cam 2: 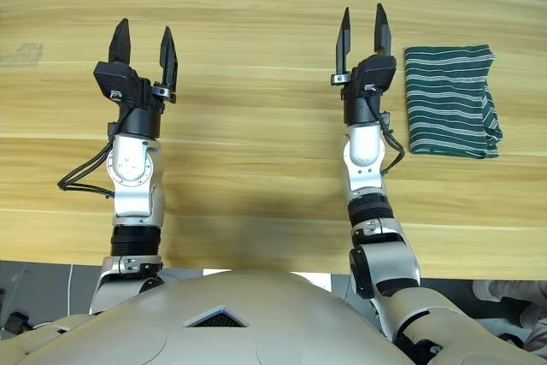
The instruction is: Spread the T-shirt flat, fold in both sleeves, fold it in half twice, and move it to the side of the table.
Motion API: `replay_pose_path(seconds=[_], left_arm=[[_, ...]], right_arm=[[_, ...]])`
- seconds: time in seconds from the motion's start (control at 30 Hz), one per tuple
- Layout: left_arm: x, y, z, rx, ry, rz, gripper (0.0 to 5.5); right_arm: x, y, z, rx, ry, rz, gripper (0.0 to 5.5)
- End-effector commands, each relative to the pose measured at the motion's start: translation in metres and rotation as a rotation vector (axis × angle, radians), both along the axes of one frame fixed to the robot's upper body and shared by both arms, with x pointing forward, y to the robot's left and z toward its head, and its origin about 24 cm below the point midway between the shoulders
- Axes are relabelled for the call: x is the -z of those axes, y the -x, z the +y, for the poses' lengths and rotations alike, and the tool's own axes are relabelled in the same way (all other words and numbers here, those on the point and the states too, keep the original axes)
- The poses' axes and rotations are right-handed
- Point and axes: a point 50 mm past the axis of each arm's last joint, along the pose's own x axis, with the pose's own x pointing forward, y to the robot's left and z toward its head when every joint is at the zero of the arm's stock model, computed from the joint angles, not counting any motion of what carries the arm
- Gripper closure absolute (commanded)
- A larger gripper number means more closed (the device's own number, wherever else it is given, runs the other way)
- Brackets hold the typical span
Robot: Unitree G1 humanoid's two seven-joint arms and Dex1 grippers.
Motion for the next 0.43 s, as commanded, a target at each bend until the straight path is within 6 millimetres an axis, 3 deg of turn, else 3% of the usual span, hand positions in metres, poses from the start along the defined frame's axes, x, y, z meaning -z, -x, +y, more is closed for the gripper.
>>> replay_pose_path(seconds=[0.03,0.23,0.43], left_arm=[[0.005,-0.001,0.007,-0.030,-0.033,-0.007,2.42],[0.006,-0.001,-0.003,-0.033,-0.082,-0.059,2.42],[0.000,0.000,-0.014,-0.078,-0.025,-0.124,2.42]], right_arm=[[0.000,-0.009,0.007,-0.020,-0.025,0.032,3.23],[0.000,-0.012,0.000,-0.038,-0.087,0.022,3.23],[-0.001,-0.006,-0.005,-0.128,0.036,-0.073,3.23]])
